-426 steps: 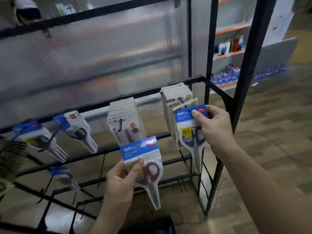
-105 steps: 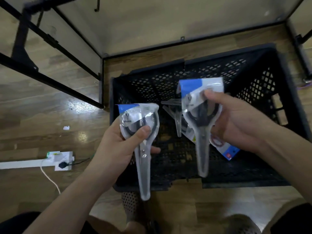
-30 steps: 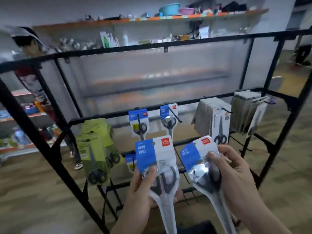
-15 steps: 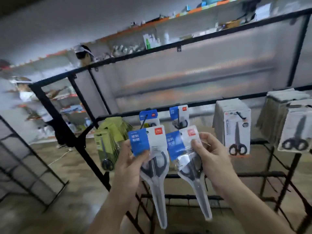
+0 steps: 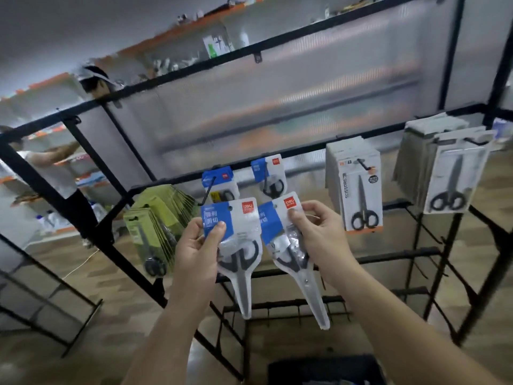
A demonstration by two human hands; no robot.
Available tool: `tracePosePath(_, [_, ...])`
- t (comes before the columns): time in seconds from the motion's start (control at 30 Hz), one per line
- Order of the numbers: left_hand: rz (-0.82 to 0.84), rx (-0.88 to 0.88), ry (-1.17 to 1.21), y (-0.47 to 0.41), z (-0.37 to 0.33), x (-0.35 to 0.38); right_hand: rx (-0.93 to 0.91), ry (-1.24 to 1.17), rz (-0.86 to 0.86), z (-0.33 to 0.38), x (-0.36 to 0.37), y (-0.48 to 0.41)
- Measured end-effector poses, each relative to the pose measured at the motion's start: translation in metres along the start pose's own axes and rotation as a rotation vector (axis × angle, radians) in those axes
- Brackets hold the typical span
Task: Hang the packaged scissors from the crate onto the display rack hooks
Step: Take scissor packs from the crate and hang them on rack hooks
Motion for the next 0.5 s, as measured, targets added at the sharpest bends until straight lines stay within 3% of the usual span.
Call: tracePosePath(0.5, [0.209, -0.112, 0.15, -0.052, 0.063, -0.052, -0.103, 0.216, -0.377, -0.019, 0.032, -0.056])
Point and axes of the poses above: each hand's wrist, its own y-axis away from the middle knuckle, its own x-axis out of the palm, z = x × y, the point moved 10 cm from there along -y, towards the middle knuckle, and after that the axes turned 1 degree about -z, right-handed, at the moved point
